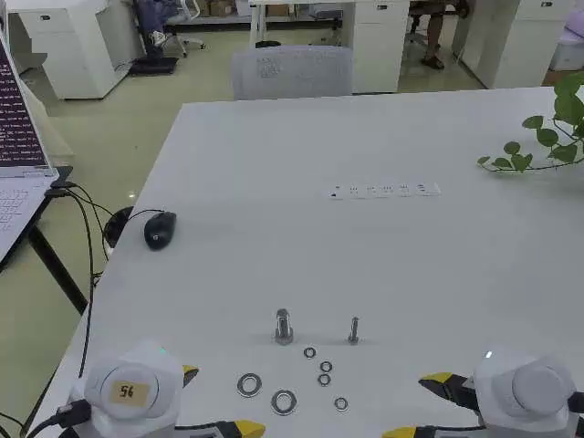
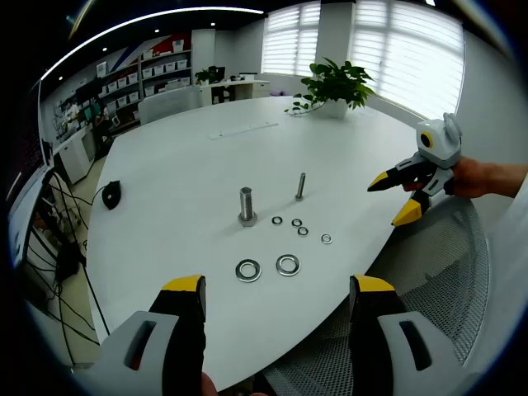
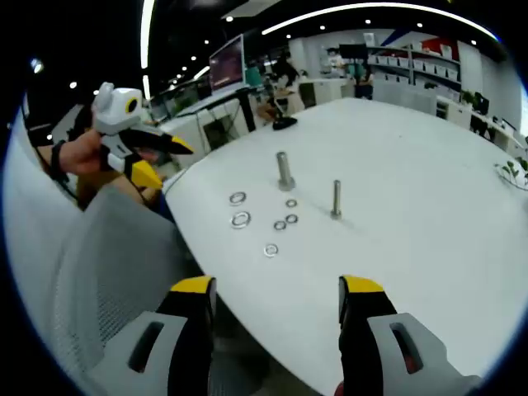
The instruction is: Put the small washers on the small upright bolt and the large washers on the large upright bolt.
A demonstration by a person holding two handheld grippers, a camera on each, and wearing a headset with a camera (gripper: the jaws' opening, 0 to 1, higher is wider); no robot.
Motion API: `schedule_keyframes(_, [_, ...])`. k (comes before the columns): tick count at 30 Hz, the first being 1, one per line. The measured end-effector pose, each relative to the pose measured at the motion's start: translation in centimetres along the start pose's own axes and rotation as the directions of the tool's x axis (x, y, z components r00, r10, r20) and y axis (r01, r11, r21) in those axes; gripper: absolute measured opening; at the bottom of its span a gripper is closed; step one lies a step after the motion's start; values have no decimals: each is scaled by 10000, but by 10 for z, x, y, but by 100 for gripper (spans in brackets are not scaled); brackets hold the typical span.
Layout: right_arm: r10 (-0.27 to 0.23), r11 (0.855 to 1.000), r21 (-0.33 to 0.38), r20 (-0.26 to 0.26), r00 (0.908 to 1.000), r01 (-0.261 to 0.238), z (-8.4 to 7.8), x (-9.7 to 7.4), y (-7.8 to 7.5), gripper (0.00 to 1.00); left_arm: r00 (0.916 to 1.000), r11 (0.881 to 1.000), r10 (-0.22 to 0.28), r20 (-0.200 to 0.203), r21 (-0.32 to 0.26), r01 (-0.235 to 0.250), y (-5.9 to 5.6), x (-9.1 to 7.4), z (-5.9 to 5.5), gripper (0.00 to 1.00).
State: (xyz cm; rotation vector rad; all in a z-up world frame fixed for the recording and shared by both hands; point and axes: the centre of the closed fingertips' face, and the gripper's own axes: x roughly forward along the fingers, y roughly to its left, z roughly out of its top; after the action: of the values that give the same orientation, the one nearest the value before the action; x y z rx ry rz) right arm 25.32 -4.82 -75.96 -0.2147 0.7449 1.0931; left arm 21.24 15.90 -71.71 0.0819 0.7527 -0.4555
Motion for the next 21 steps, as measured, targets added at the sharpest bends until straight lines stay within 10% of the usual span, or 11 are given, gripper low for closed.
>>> schedule_keyframes(21, [-34, 10000, 83, 66, 10000, 34, 0, 0, 1, 59, 10000, 10000, -23, -7, 70, 23, -1, -1, 1, 70])
